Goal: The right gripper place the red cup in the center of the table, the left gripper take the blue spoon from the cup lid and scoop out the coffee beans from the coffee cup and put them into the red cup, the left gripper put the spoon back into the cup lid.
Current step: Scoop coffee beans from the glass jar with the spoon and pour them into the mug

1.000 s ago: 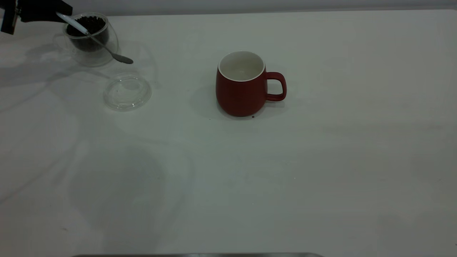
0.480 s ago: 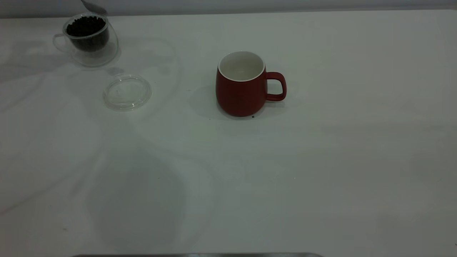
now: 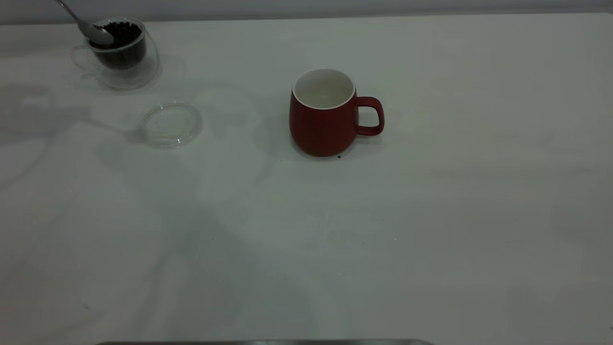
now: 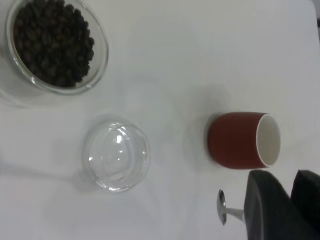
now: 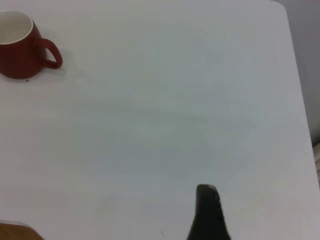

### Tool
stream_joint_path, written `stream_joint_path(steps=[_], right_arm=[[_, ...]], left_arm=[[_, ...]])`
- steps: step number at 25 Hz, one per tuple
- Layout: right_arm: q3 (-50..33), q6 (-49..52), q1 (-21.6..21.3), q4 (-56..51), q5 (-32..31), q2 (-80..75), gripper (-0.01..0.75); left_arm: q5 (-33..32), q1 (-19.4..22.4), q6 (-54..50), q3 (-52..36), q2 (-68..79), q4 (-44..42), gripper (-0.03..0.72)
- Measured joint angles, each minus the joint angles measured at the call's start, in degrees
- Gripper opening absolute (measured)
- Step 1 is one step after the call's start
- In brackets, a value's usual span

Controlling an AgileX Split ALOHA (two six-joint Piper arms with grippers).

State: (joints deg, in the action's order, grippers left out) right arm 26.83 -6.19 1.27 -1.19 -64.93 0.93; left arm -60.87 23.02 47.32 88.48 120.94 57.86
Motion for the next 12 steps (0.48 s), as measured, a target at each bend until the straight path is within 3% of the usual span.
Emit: stream_joint_path(steps=[6,12], right_arm=[[0.0,0.0,0.0,0.0,0.0,0.0,0.588],[0.0,0.0,0.0,0.0,0.0,0.0,0.588]], left_arm=[[5.6,8.4,16.8,-14.2,-1.3,19.3,0.125],[9.6,13.1,30.2,-18.0,-1.1,30.6,0.125]])
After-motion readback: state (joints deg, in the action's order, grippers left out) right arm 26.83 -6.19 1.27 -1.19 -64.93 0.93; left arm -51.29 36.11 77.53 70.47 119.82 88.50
